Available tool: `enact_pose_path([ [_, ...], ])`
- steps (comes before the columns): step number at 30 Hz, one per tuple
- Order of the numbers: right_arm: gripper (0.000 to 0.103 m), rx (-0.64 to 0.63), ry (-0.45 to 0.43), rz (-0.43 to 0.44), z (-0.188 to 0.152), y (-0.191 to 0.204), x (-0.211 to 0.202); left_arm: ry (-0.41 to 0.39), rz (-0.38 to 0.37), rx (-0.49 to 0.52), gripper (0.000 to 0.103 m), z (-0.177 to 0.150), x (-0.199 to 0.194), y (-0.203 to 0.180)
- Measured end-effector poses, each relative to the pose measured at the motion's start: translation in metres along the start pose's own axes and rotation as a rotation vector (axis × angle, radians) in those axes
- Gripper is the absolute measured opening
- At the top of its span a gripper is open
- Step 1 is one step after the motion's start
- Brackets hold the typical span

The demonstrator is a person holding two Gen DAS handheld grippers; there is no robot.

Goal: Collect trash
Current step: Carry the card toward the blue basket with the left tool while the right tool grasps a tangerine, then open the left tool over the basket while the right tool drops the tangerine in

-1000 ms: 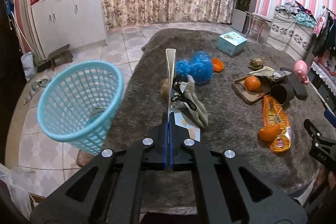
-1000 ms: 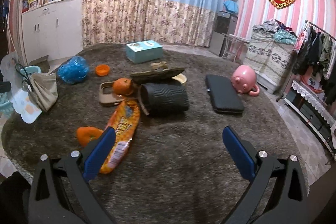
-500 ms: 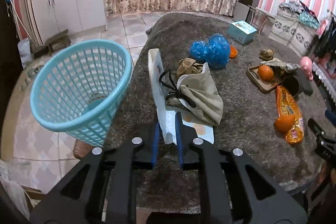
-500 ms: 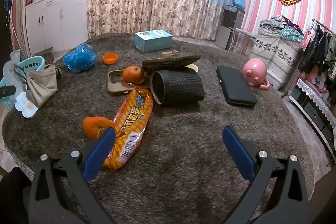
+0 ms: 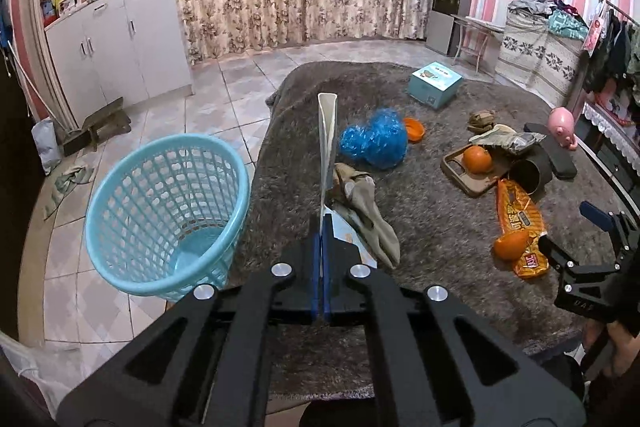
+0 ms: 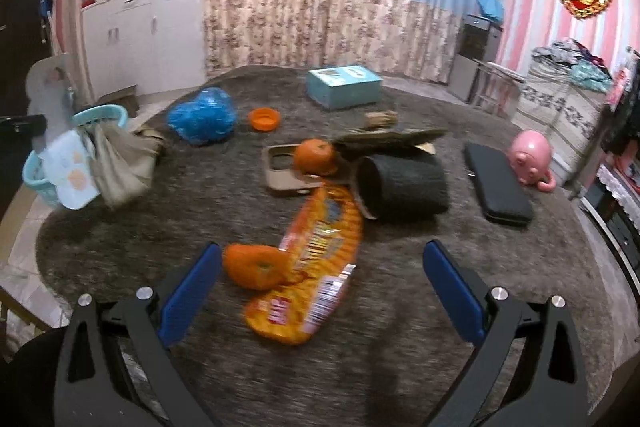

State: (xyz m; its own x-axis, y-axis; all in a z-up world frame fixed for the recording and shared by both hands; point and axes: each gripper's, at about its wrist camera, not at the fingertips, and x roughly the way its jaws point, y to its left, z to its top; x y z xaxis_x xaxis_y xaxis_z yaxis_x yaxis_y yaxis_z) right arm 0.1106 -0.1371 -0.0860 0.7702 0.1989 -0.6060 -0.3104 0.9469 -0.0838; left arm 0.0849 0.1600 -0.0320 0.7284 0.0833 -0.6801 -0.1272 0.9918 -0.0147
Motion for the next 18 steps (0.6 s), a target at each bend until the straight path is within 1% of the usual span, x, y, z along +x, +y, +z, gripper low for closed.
enact_pose_path([
  [4, 0.086, -0.041, 0.049, 0.041, 0.0, 0.016, 0.014, 0.013, -0.008, -0.013, 0.0, 0.001, 0.004, 0.006],
  [5, 0.085, -0.046, 0.07, 0.049, -0.001, 0.019, 0.02, 0.013, -0.009, -0.013, 0.0, 0.0, 0.005, 0.006],
  [6, 0.08, -0.049, 0.086, 0.055, -0.002, 0.02, 0.023, 0.014, -0.009, -0.014, 0.0, 0.0, 0.005, 0.007],
  [7, 0.074, -0.051, 0.11, 0.065, -0.004, 0.021, 0.03, 0.013, -0.01, -0.015, 0.0, 0.0, 0.005, 0.007],
  [8, 0.07, -0.052, 0.132, 0.074, -0.007, 0.022, 0.035, 0.012, -0.01, -0.014, 0.0, 0.0, 0.005, 0.007],
  [9, 0.059, -0.053, 0.145, 0.082, -0.008, 0.023, 0.039, 0.009, -0.01, -0.013, 0.0, 0.0, 0.004, 0.007],
  [10, 0.05, -0.052, 0.16, 0.099, -0.009, 0.023, 0.043, 0.005, -0.009, -0.011, 0.0, 0.001, 0.004, 0.007],
  [11, 0.047, -0.049, 0.165, 0.112, -0.01, 0.023, 0.044, 0.0, -0.006, -0.01, 0.0, 0.003, 0.003, 0.007],
  [12, 0.041, -0.042, 0.168, 0.137, -0.01, 0.022, 0.046, -0.008, -0.003, -0.01, 0.0, 0.005, 0.002, 0.008],
  [15, 0.037, -0.039, 0.153, 0.157, -0.007, 0.021, 0.041, -0.027, 0.009, -0.014, 0.0, 0.014, -0.001, 0.01],
  [18, 0.036, -0.027, 0.125, 0.169, 0.0, 0.017, 0.033, -0.051, 0.02, -0.018, 0.0, 0.024, -0.007, 0.014],
])
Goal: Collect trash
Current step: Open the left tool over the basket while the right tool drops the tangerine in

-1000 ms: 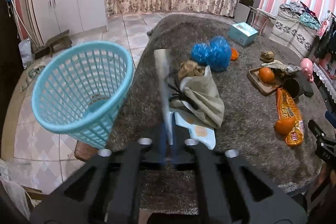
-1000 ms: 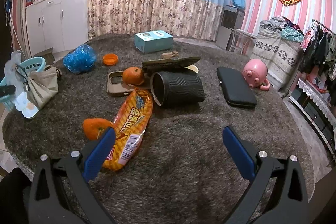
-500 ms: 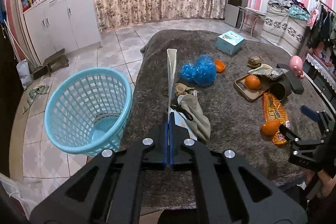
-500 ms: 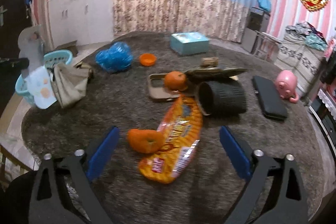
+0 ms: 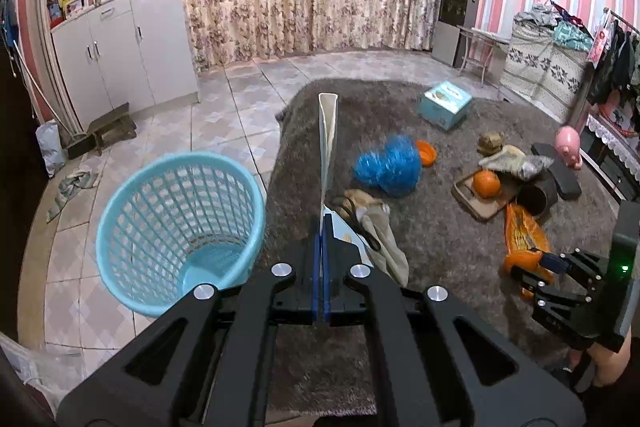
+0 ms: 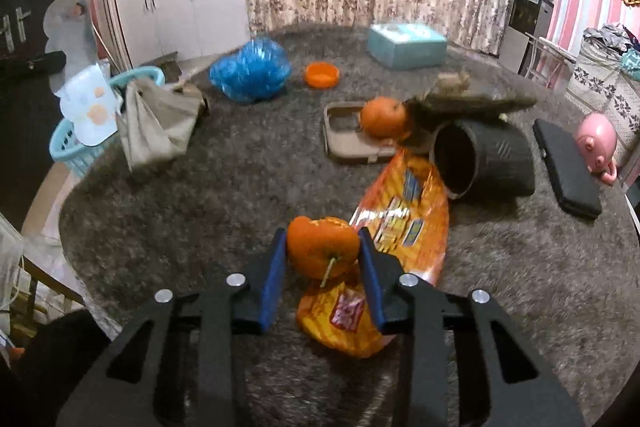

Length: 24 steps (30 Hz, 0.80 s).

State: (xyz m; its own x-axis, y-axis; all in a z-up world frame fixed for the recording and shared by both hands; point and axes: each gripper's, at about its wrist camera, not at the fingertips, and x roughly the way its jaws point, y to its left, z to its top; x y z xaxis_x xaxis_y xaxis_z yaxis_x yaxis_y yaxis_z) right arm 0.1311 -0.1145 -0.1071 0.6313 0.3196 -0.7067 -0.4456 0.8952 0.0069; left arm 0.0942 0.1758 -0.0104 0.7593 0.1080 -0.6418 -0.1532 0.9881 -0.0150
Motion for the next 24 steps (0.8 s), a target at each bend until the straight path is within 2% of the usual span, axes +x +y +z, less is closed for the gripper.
enact_pose_path([
  [7, 0.036, 0.003, -0.079, -0.011, 0.031, -0.001, -0.013, -0.055, 0.045, -0.01, 0.0, 0.022, -0.01, 0.012],
  [14, 0.036, 0.01, -0.136, -0.002, 0.052, 0.004, -0.018, -0.082, 0.095, -0.04, 0.0, 0.031, -0.01, 0.041],
  [24, 0.036, -0.029, -0.186, 0.052, 0.092, 0.05, -0.002, -0.043, 0.22, -0.131, 0.0, 0.014, 0.025, 0.113],
])
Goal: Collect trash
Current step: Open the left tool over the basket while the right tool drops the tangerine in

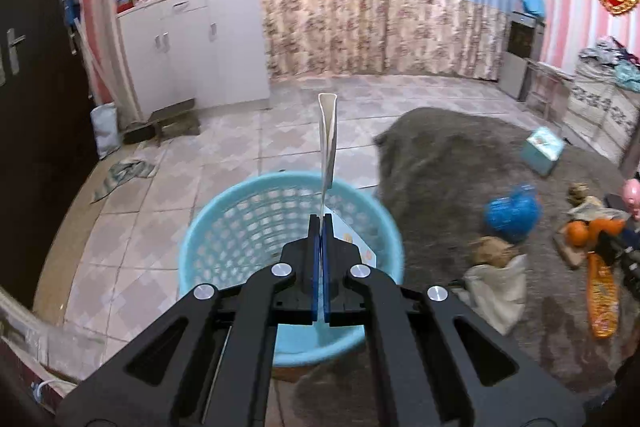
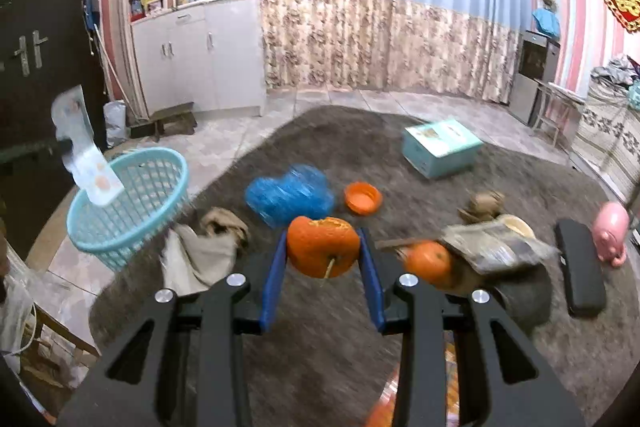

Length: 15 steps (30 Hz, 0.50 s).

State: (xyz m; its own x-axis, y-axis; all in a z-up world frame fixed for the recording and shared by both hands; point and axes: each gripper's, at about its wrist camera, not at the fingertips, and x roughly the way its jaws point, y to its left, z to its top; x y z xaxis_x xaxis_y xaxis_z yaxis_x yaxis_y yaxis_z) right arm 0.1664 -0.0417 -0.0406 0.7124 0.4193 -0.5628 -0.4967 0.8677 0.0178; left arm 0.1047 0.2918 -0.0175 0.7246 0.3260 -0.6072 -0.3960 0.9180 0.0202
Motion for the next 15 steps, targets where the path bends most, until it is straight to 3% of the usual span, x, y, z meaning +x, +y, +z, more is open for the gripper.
enact_pose_path([
  [12, 0.036, -0.062, 0.004, 0.106, 0.036, 0.083, 0.06, 0.073, 0.017, -0.053, 0.0, -0.026, 0.074, 0.045],
  [14, 0.036, -0.069, 0.003, 0.124, 0.041, 0.096, 0.068, 0.072, -0.001, -0.057, 0.005, -0.025, 0.077, 0.047],
  [15, 0.036, -0.076, 0.004, 0.133, 0.043, 0.104, 0.072, 0.074, -0.011, -0.061, 0.02, -0.023, 0.079, 0.048],
])
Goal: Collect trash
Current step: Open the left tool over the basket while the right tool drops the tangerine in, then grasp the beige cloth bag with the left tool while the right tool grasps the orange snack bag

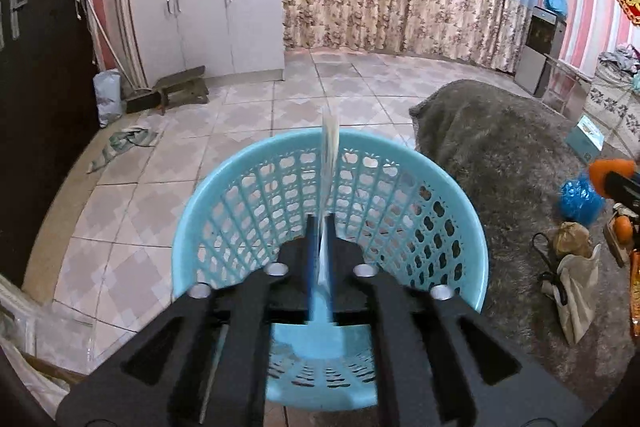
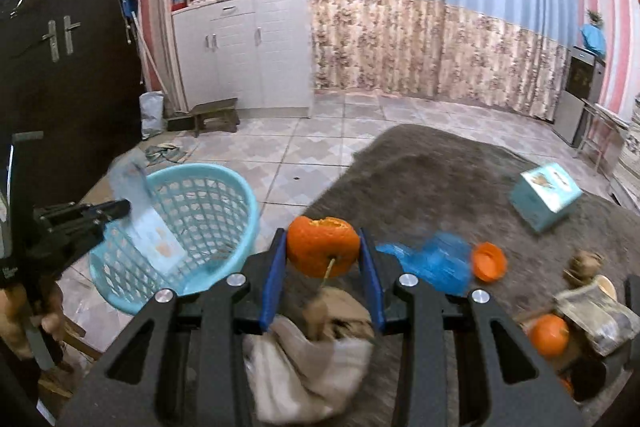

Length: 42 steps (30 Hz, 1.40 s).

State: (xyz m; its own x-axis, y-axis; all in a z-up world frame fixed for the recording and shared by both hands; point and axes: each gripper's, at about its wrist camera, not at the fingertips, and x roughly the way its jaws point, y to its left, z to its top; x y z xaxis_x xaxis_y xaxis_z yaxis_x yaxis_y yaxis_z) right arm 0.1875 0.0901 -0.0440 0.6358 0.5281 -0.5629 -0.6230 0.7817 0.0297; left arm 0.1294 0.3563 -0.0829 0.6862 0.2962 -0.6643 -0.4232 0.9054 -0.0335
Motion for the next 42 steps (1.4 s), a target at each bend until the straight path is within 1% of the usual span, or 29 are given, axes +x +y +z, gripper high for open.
enact_pose_path([
  [1, 0.036, -0.006, 0.001, 0.007, 0.002, 0.006, 0.005, -0.005, 0.002, -0.005, 0.044, 0.001, 0.0, 0.002],
  [2, 0.036, -0.01, 0.005, 0.012, 0.003, 0.01, 0.009, -0.013, 0.011, -0.009, 0.053, 0.002, -0.001, 0.002],
  [3, 0.036, -0.011, 0.011, 0.022, 0.005, 0.016, 0.017, -0.034, 0.022, -0.016, 0.061, 0.003, -0.005, 0.005],
  [5, 0.036, -0.01, 0.02, 0.031, 0.007, 0.021, 0.026, -0.049, 0.017, -0.028, 0.065, 0.006, -0.01, 0.01],
  [6, 0.036, -0.011, 0.027, 0.039, 0.009, 0.027, 0.032, -0.056, 0.021, -0.043, 0.07, 0.009, -0.013, 0.016],
  [7, 0.036, -0.013, 0.031, 0.044, 0.01, 0.031, 0.036, -0.064, 0.03, -0.047, 0.075, 0.011, -0.015, 0.019],
  [10, 0.036, -0.019, 0.043, 0.064, 0.013, 0.046, 0.05, -0.089, 0.071, -0.059, 0.08, 0.017, -0.021, 0.032],
  [13, 0.036, -0.034, 0.05, 0.082, 0.016, 0.062, 0.062, -0.109, 0.088, -0.094, 0.085, 0.02, -0.027, 0.05],
  [21, 0.036, -0.088, 0.094, 0.118, 0.016, 0.106, 0.09, -0.091, 0.141, -0.137, 0.085, 0.013, -0.021, 0.082],
  [24, 0.036, -0.09, 0.12, 0.125, 0.017, 0.114, 0.103, -0.09, 0.147, -0.147, 0.085, 0.012, -0.021, 0.087],
  [27, 0.039, -0.098, 0.137, 0.138, 0.015, 0.117, 0.108, -0.094, 0.167, -0.131, 0.085, 0.013, -0.024, 0.086],
  [28, 0.048, -0.1, 0.137, 0.144, 0.015, 0.118, 0.108, -0.095, 0.17, -0.129, 0.087, 0.013, -0.025, 0.085],
  [29, 0.053, -0.1, 0.135, 0.148, 0.016, 0.118, 0.108, -0.096, 0.171, -0.131, 0.087, 0.013, -0.026, 0.085],
  [30, 0.063, -0.099, 0.126, 0.143, 0.017, 0.116, 0.106, -0.099, 0.172, -0.134, 0.088, 0.013, -0.027, 0.084],
  [31, 0.066, -0.102, 0.115, 0.14, 0.018, 0.114, 0.103, -0.1, 0.17, -0.14, 0.089, 0.013, -0.028, 0.083],
  [33, 0.067, -0.111, 0.104, 0.129, 0.02, 0.111, 0.098, -0.101, 0.169, -0.145, 0.089, 0.012, -0.03, 0.082],
  [35, 0.072, -0.107, 0.099, 0.121, 0.022, 0.105, 0.094, -0.099, 0.172, -0.142, 0.089, 0.012, -0.032, 0.08],
  [37, 0.081, -0.088, 0.08, 0.102, 0.022, 0.092, 0.084, -0.101, 0.169, -0.14, 0.09, 0.012, -0.034, 0.078],
  [41, 0.085, -0.072, 0.043, 0.057, 0.022, 0.064, 0.06, -0.115, 0.167, -0.131, 0.092, 0.012, -0.043, 0.065],
  [42, 0.086, -0.068, 0.037, 0.041, 0.02, 0.054, 0.052, -0.119, 0.167, -0.131, 0.094, 0.013, -0.046, 0.06],
])
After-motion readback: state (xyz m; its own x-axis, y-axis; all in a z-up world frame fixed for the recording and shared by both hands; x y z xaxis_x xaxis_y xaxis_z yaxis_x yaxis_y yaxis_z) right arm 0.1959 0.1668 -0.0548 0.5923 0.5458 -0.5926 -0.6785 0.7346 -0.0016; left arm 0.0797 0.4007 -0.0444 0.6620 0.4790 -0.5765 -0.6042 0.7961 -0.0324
